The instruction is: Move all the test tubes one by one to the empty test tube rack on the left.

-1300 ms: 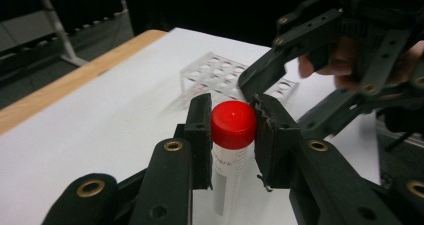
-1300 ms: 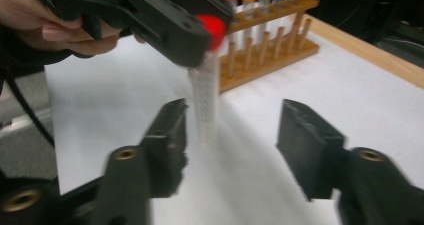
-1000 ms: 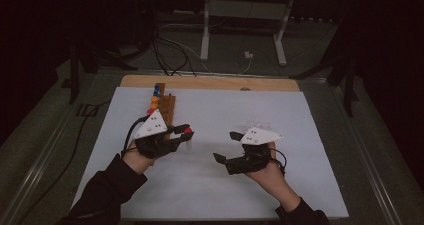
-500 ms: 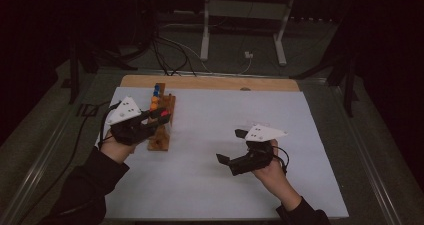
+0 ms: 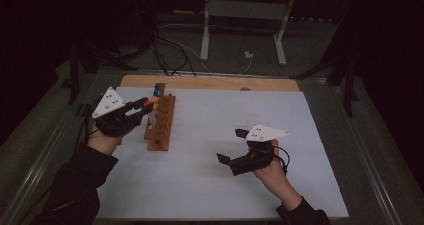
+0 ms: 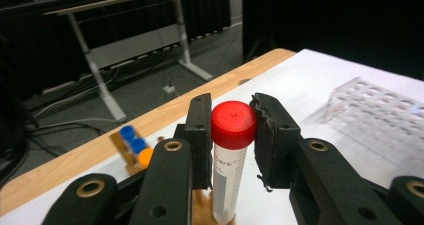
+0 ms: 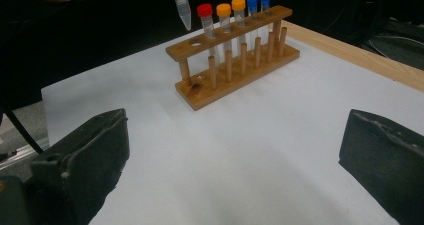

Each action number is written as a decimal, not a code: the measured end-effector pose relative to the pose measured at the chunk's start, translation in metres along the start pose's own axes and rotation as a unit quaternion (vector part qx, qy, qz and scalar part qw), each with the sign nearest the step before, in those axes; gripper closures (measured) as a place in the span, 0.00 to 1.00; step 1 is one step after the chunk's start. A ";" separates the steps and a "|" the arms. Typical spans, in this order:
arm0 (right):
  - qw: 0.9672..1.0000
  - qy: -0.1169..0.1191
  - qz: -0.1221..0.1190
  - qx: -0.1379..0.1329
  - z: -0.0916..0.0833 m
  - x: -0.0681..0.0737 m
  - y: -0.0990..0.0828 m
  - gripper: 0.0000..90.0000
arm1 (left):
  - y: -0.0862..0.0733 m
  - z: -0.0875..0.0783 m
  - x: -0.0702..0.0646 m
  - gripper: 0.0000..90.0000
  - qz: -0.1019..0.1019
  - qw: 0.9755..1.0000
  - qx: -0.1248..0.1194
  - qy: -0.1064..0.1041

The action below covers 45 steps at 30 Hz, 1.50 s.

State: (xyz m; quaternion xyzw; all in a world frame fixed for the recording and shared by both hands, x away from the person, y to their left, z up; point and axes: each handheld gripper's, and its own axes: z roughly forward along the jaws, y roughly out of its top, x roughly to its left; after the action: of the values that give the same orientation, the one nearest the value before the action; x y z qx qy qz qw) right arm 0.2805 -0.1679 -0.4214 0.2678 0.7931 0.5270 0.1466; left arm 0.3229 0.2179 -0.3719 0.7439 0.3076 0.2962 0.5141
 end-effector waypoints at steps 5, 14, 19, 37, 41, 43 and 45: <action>1.000 -0.001 -0.003 -0.001 -0.001 0.000 0.000 0.00 | -0.012 0.006 0.008 0.80 -0.010 1.000 0.009 0.016; 1.000 -0.003 -0.003 -0.002 -0.001 -0.001 0.000 0.00 | -0.035 0.019 0.014 0.80 -0.035 0.999 0.024 0.022; 1.000 -0.006 -0.004 -0.002 -0.002 -0.001 0.000 0.00 | -0.045 0.025 0.012 0.80 -0.042 0.998 0.032 0.017; 1.000 -0.003 -0.004 -0.001 -0.002 -0.001 0.000 0.00 | -0.063 0.038 0.009 0.80 -0.042 0.996 0.074 0.019; 1.000 -0.003 -0.003 -0.004 -0.003 -0.002 0.001 0.00 | -0.066 0.040 0.008 0.80 -0.039 0.996 0.080 0.021; 1.000 -0.004 -0.003 -0.004 -0.003 -0.002 0.001 0.00 | -0.068 0.041 0.006 0.80 -0.035 0.996 0.084 0.023; 1.000 -0.005 -0.003 -0.004 -0.004 -0.002 0.001 0.00 | -0.071 0.041 0.006 0.80 -0.038 0.996 0.083 0.025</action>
State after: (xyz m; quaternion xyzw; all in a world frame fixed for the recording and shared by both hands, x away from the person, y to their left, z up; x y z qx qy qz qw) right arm 0.2806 -0.1717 -0.4191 0.2672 0.7913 0.5283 0.1529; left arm 0.3469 0.2182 -0.4502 0.7641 0.3714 0.2687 0.4539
